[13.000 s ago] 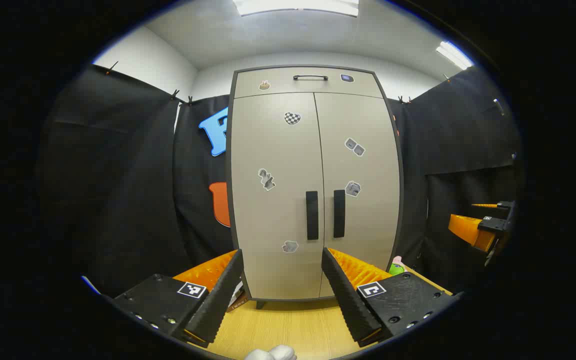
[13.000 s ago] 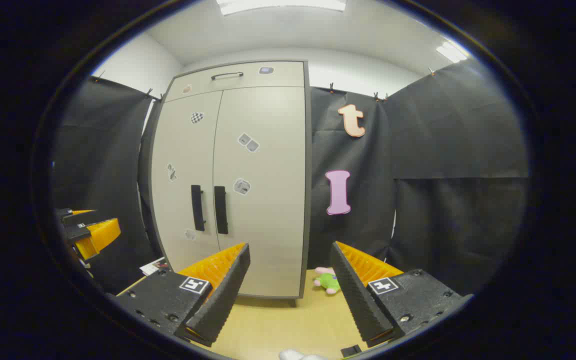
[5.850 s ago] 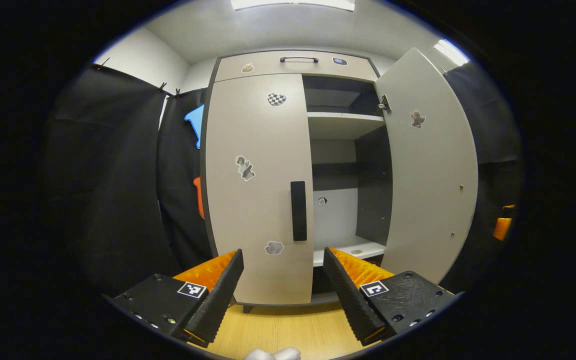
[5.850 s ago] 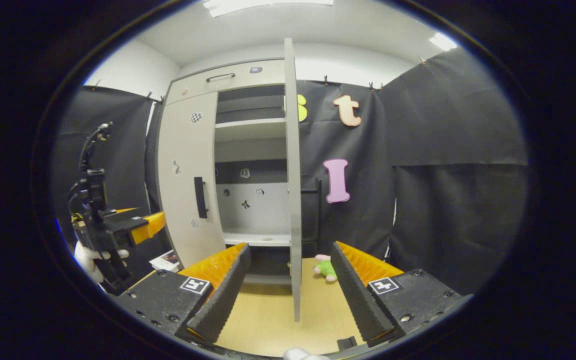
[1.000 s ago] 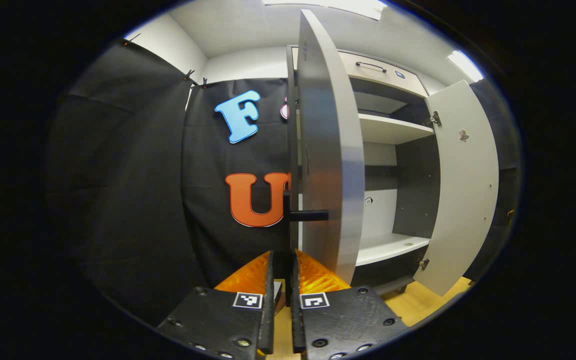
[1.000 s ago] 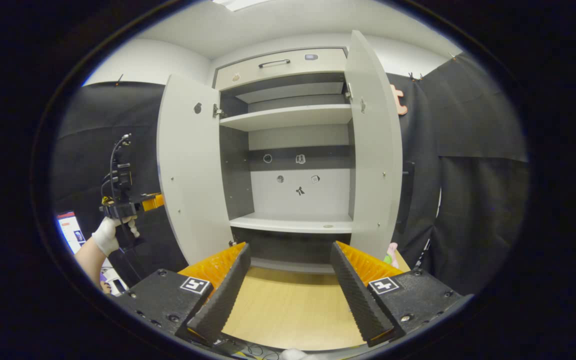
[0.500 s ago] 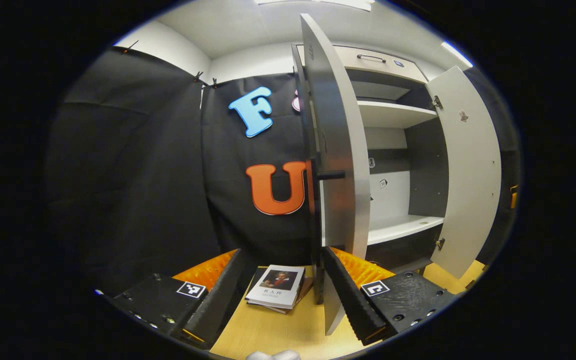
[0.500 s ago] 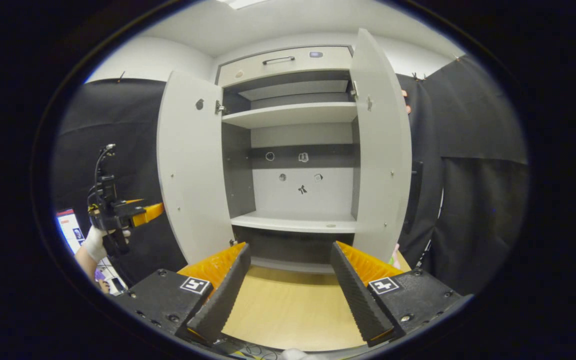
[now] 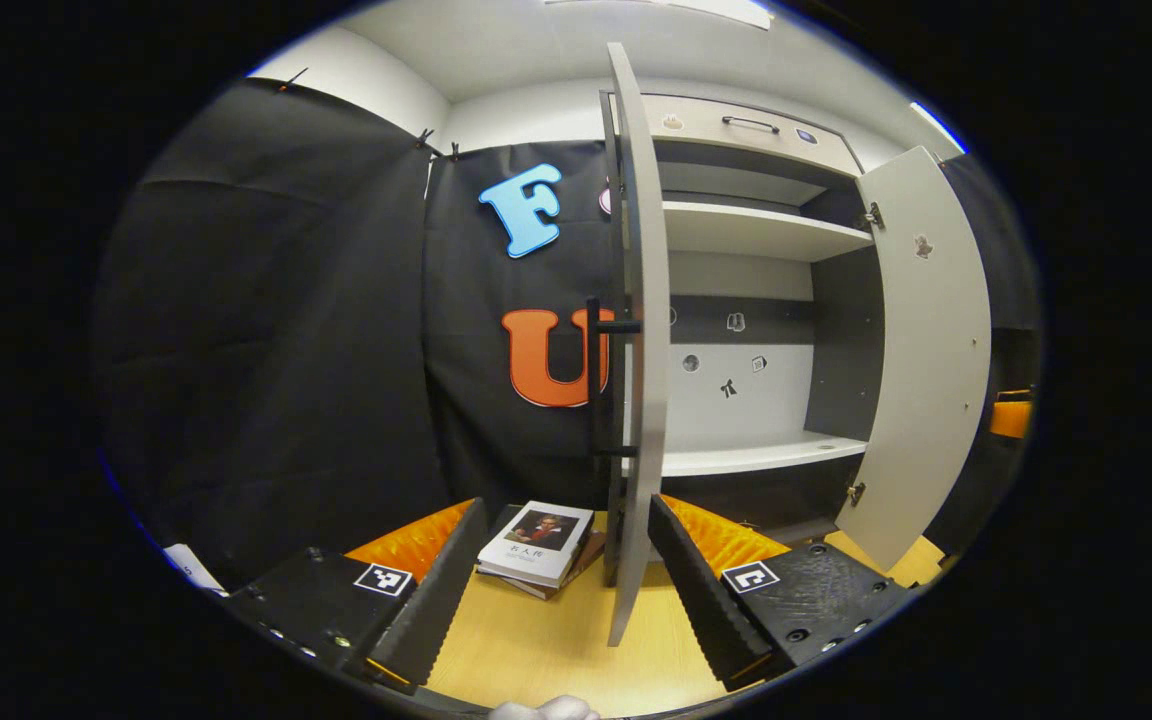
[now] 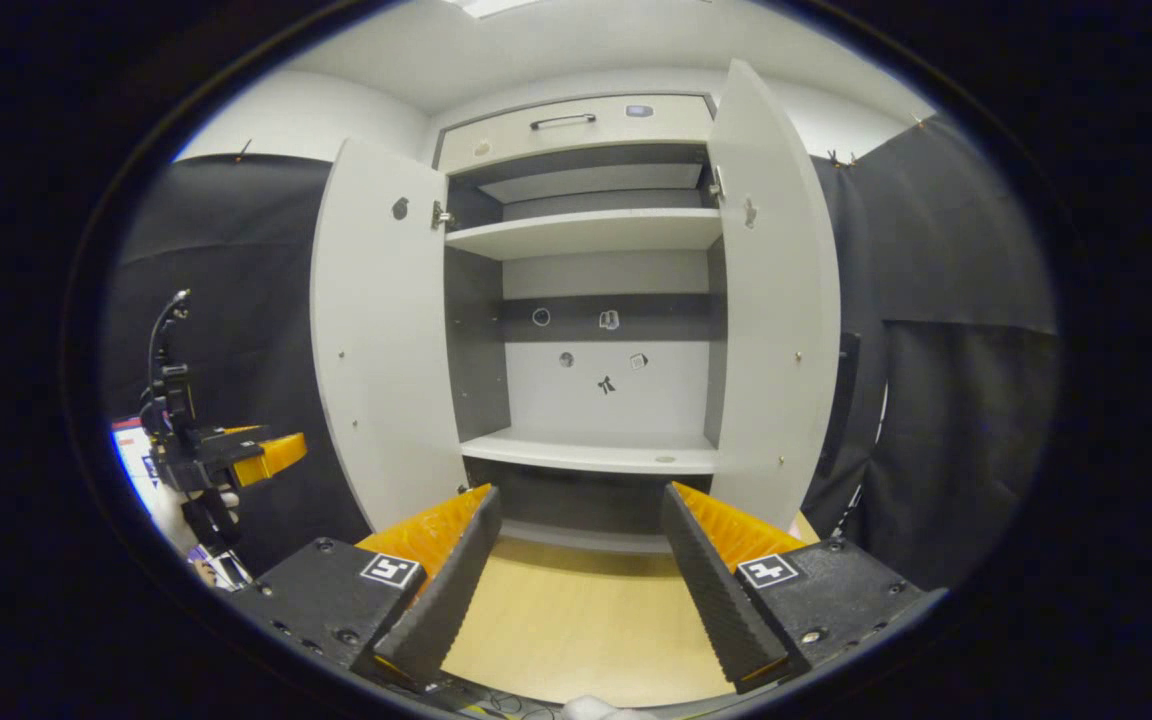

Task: Open the right door of the double-door shoe cabinet with the right hand, and open the left door with the left hand.

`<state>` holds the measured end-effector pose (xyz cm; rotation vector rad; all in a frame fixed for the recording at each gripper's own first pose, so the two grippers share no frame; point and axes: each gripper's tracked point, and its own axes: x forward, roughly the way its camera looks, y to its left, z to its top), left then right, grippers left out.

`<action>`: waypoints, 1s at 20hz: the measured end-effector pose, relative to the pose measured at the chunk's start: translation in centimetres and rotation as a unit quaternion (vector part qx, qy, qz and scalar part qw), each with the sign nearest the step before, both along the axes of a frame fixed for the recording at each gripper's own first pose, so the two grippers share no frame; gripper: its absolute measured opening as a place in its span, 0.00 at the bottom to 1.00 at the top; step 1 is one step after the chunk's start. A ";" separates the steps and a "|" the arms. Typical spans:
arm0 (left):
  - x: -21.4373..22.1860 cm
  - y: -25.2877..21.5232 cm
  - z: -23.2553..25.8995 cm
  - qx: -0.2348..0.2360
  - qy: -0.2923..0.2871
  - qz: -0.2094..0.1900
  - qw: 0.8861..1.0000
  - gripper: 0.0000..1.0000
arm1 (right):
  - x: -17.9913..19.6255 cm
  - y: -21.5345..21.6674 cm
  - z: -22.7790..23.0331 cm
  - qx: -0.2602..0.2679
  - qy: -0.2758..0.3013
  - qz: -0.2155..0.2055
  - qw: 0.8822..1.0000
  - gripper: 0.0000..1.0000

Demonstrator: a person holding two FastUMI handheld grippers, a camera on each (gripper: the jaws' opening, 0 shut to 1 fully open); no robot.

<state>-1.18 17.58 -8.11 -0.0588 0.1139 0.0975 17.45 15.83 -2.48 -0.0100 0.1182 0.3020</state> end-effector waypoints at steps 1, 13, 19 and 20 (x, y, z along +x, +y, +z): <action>-0.2 -1.1 0.2 -0.002 0.002 -0.007 1.000 0.96 | 0.1 -0.1 0.1 0.001 -0.001 -0.003 1.000 0.99; -2.4 -12.2 5.4 -0.016 -0.020 -0.074 0.997 0.95 | 1.4 -3.2 1.6 0.006 -0.036 -0.089 0.995 1.00; -2.8 -13.5 6.7 0.014 -0.035 -0.073 0.997 0.96 | 1.3 -4.3 1.6 0.006 -0.037 -0.114 0.993 1.00; -2.8 -13.7 6.8 0.016 -0.035 -0.074 0.996 0.96 | 1.2 -4.4 1.6 0.006 -0.037 -0.114 0.993 1.00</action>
